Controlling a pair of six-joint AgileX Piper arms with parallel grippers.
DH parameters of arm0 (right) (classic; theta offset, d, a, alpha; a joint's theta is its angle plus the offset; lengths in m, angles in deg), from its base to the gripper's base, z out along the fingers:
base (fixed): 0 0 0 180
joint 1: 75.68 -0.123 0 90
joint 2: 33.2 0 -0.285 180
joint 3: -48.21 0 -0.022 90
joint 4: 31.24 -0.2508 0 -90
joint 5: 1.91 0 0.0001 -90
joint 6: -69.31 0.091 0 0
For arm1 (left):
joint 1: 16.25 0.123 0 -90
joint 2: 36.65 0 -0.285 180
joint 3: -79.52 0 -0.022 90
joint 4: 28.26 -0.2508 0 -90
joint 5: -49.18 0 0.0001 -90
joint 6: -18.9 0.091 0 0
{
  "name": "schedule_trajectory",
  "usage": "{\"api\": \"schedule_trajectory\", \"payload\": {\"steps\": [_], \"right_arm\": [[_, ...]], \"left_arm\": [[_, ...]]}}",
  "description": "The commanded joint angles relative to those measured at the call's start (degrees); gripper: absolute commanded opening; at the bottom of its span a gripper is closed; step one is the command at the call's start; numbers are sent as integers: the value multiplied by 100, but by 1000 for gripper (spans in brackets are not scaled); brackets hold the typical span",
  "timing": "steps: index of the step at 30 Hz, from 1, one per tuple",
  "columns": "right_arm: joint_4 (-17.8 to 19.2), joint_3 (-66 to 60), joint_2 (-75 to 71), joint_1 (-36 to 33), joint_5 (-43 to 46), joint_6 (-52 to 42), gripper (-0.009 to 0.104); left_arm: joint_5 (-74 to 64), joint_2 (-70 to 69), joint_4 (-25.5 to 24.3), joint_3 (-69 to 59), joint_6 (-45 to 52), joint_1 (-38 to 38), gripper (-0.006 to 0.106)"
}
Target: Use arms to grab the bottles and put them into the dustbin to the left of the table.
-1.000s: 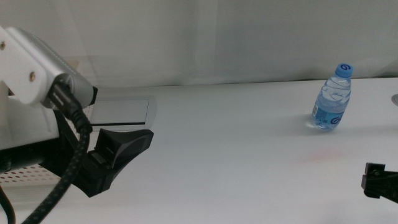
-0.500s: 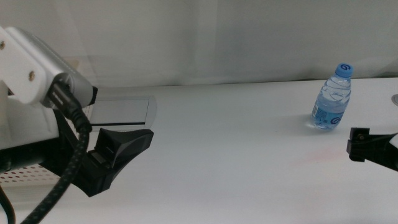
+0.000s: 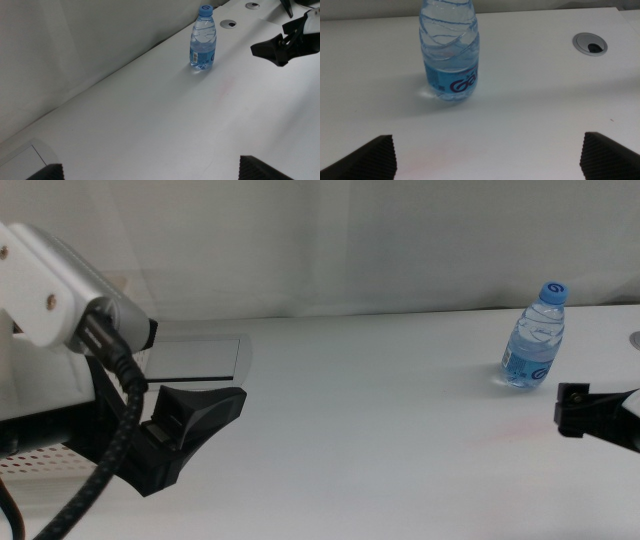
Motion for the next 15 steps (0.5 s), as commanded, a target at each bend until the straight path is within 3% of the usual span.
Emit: {"api": "schedule_trajectory", "payload": {"steps": [1,3,7,12,15], "right_arm": [[311,71,-37,207,4,29,103],[264,102,-36,386,122,-49,103],[-900,358,-36,723,757,-1771,103],[-3425,574,-13,1172,2058,-5022,103],[-5410,574,-2,1299,2697,-7329,103]], "left_arm": [[73,-34,84,-12,-5,-50,90],[73,-34,84,-12,-5,-50,90],[73,-34,72,-12,-5,-50,90],[73,-34,72,-12,-5,-50,90],[73,-34,72,-12,-5,-50,90]]}}
